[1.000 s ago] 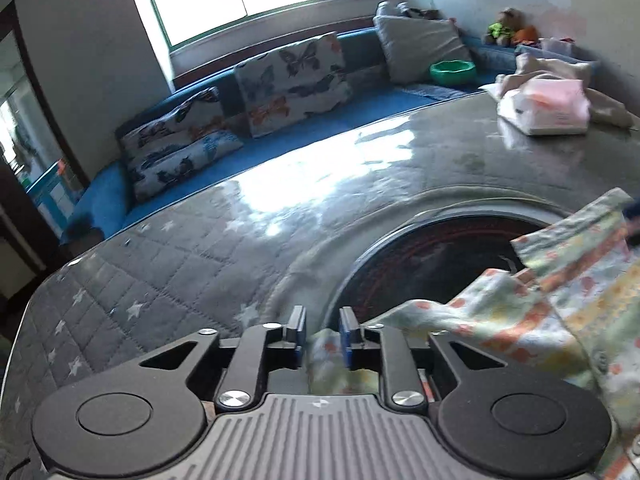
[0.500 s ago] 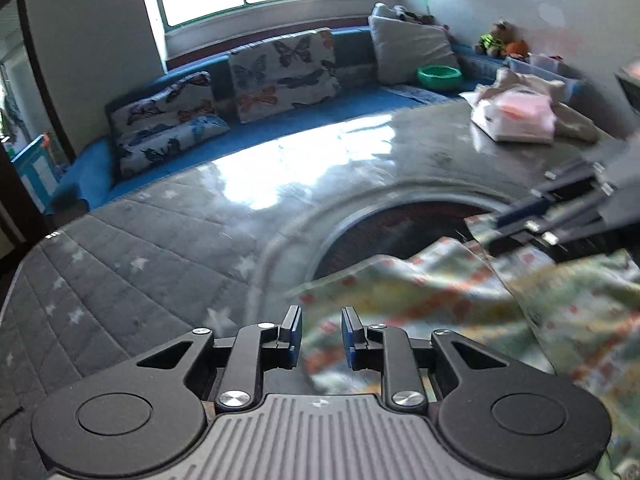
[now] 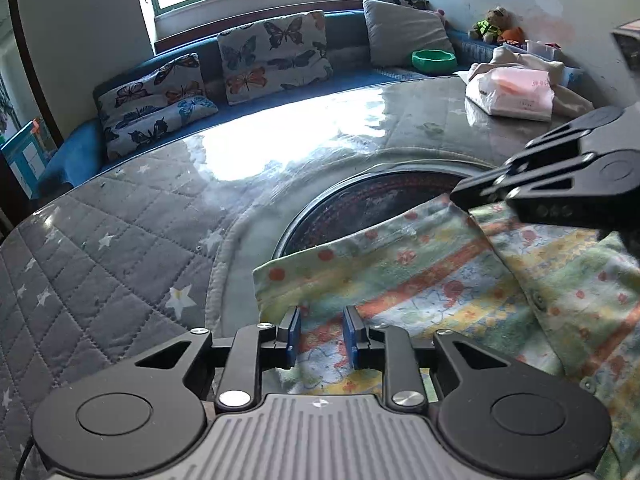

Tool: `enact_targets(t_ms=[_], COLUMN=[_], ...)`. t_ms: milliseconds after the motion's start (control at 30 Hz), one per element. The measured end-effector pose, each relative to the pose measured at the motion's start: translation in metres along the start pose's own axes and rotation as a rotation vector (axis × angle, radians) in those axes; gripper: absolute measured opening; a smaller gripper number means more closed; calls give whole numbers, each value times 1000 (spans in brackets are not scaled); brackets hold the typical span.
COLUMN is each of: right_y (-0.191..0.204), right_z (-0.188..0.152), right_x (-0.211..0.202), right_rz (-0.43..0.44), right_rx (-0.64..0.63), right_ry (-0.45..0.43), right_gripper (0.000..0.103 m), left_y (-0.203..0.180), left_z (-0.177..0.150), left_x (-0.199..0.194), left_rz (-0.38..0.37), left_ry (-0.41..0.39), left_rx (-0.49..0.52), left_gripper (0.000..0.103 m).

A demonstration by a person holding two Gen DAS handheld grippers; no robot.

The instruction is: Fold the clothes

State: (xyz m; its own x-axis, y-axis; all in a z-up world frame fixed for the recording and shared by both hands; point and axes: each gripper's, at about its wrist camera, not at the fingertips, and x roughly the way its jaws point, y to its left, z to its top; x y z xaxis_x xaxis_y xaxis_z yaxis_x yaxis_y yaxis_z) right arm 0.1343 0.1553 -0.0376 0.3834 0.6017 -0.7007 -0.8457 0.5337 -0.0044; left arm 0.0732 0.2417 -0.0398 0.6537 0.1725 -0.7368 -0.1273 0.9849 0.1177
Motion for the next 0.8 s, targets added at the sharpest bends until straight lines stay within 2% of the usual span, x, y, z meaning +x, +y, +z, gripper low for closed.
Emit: enact_targets(t_ms=[133,233,300,333,400,433,500,533,567,633,733,800], right_y=[-7,-14,-15,-14,-9,-8,-5,-3,-1,4,7,7], right_z=[-3,0,3,3,4,2,0,-1,-1,-1,0,0], right_x=[12,8,3,3,8,12,15,15,15,12,5,8], right_rz=[-35,33,81,90,86,84,84,86,88,67,3,-16], right_rx=[-1,72,118,121,100,101,83,73,67,49,12,12], right_ry=[24,18,13,16,38,50,45,41,39,23,-23,-14], right_gripper=[2,6,18,19,31,32,29,25,12,1,1,1], left_y=[3,3,3,3,3,2,3,3,4,5,6,7], left_z=[3,3,5,6,8,9,11,11,12,14,16,16], left_x=[3,3,5,5,7,8,9,10,11,12,13,15], left_rz=[15,16,16,17,19,19,22,24,26,28,34,42], left_ry=[-3,-6,-6,-6,-7,-7,-7,-6,-6,-7,-7,-4], left_rx=[-13,-19,-21,-21,-22,-24,-27,-29,-32,-41,-47,-50], left_gripper=[33,34,34,34,34,34,35,35,36,36,37,42])
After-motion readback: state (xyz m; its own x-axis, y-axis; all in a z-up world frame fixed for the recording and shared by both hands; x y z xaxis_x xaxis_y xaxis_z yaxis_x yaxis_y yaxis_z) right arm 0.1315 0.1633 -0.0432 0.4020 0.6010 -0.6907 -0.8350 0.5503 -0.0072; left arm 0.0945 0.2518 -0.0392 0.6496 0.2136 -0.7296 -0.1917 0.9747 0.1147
